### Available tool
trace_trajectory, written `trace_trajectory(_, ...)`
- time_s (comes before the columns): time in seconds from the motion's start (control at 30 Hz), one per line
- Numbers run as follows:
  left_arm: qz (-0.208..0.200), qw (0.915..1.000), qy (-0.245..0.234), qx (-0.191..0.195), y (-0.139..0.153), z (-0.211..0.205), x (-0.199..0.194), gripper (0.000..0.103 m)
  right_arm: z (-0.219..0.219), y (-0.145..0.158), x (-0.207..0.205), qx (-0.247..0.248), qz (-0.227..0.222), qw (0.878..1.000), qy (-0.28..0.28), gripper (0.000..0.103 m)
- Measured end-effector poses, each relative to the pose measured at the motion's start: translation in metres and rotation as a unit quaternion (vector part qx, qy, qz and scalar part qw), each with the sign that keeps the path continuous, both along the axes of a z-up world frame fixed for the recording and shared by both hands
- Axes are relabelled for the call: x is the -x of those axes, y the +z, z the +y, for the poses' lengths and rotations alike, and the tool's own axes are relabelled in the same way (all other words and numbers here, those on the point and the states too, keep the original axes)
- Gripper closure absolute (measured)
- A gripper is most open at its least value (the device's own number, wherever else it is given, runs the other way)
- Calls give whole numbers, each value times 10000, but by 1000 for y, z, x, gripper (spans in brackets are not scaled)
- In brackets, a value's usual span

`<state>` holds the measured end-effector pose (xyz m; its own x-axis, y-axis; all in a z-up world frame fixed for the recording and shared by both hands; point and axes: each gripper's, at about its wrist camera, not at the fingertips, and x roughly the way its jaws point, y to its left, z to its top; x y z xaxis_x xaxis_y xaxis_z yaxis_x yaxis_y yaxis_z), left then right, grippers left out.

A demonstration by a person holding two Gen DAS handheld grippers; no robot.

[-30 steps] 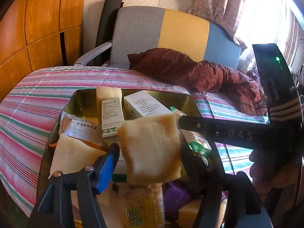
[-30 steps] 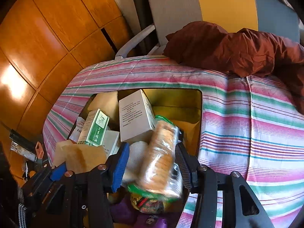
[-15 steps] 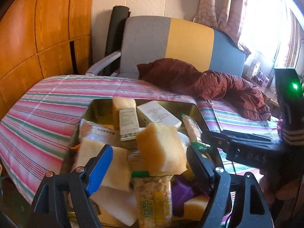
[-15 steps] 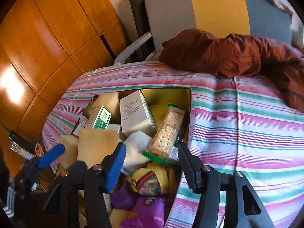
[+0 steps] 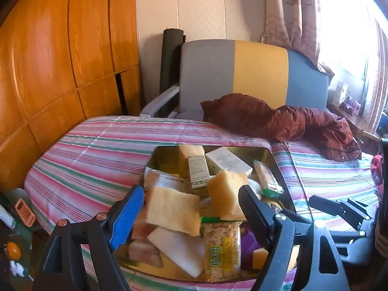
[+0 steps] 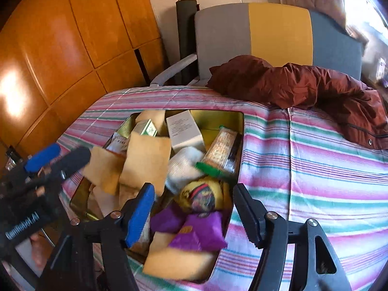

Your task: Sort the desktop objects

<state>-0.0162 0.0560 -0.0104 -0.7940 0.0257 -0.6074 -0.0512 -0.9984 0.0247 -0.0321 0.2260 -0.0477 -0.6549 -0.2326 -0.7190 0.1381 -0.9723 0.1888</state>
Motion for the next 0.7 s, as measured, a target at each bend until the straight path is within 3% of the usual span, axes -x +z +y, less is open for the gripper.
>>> trace_trajectory(0.2,106,9999,25,-89,8,-2,-12,21,-6,-1,-19,-71,73,9999,2,35)
trace_trajectory(0.4,98,9999,50,59,6,2,-17,22,-9,-2,-31,-154,102,9998,6,34)
trace_trajectory(0.6,86,9999,-14,84,2,3,-17,38,-12,-5,-36,-275,96,9996,12,34)
trace_trajectory(0.7,20,10000,-73,-7,1,2,-15,38,-12,-4,-36,-309,115,9995,-5,34)
